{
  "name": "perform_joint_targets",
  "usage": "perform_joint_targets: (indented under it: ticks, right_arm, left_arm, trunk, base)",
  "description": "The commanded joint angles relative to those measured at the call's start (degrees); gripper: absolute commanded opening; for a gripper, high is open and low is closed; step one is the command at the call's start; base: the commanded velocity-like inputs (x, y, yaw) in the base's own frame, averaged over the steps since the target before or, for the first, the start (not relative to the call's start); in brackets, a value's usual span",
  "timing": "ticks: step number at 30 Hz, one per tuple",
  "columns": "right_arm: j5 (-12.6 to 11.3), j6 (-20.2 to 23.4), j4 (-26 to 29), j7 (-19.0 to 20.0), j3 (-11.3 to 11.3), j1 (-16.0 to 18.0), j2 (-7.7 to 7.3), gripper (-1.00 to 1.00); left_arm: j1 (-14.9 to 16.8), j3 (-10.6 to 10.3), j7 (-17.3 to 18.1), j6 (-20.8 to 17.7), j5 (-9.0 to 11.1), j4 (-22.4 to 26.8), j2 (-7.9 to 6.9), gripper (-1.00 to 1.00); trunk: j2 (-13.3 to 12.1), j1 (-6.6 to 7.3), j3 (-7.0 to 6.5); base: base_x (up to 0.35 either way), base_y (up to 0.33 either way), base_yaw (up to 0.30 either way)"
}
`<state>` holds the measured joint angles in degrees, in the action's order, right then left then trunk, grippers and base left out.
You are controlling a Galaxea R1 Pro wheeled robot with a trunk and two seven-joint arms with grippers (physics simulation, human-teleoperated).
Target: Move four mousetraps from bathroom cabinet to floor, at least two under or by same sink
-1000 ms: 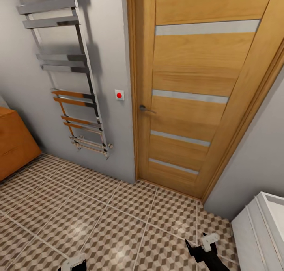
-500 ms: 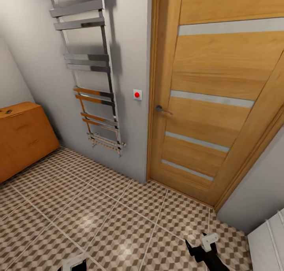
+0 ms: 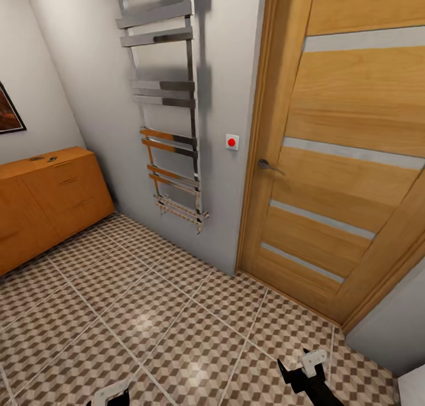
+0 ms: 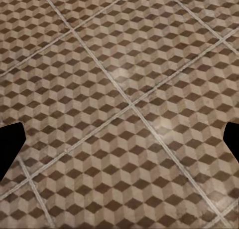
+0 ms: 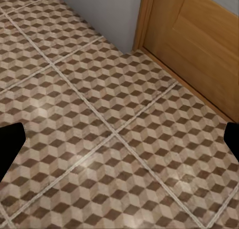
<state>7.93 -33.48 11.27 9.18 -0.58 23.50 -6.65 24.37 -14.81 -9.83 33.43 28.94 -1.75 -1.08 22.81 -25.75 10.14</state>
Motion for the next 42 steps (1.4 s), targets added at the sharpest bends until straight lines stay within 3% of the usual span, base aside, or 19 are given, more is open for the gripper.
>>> perform_joint_targets:
  ticks: [1, 15, 42]
  right_arm:
    - [0.17, -0.18, -0.02, 0.04, -0.03, 0.02, -0.03, 1.00]
    - [0.24, -0.18, -0.02, 0.04, -0.03, 0.02, -0.03, 1.00]
    - [0.25, -0.18, -0.02, 0.04, -0.03, 0.02, -0.03, 1.00]
  left_arm:
    - [0.09, -0.48, -0.27, 0.23, 0.15, -0.19, 0.03, 1.00]
    - [0.07, -0.48, -0.22, 0.26, 0.15, -0.19, 0.03, 1.00]
    - [0.07, -0.48, -0.21, 0.27, 0.15, -0.19, 0.03, 1.00]
  trunk:
    - [0.11, -0.03, 0.11]
    - [0.11, -0.03, 0.11]
    - [0.11, -0.03, 0.11]
  base:
    - [0.000, 0.000, 0.252]
    - [0.074, 0.000, 0.252]
    - [0.326, 0.028, 0.252]
